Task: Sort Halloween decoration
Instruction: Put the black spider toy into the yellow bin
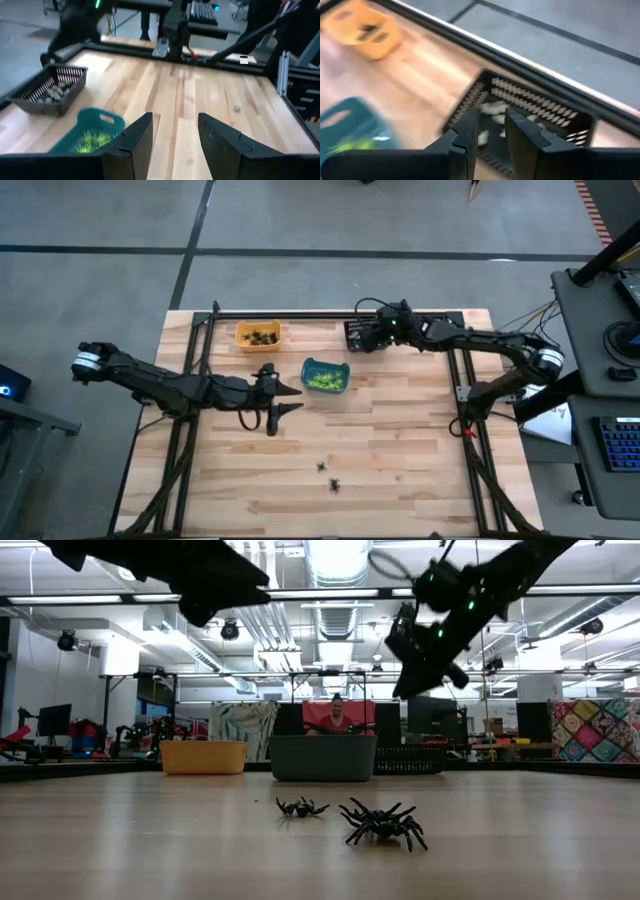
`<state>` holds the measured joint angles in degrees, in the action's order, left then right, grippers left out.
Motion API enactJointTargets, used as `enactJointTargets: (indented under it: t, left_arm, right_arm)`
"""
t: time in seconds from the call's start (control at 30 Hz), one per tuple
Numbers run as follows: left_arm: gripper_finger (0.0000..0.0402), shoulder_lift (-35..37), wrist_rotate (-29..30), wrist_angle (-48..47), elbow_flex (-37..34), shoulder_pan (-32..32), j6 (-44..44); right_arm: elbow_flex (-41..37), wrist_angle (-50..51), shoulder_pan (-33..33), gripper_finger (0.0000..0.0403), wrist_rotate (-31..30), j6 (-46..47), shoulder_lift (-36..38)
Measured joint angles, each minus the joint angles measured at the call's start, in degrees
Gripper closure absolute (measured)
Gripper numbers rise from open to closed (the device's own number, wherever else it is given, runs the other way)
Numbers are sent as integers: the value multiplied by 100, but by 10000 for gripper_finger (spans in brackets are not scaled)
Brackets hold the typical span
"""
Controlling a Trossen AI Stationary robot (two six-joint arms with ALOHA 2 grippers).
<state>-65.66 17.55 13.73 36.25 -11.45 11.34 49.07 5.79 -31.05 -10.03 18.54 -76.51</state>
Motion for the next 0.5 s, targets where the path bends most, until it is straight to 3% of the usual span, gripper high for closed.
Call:
enactJointTargets:
  t: [0.27,0.5]
  left_arm:
    - [260,-573,-93,-211,0,-173,273]
    - [260,-1028,-989,-275,-2,-296,277]
  right_arm:
    - [1,710,1432,319,306,520,855]
    - [-1,1194,2913,319,320,1226,862]
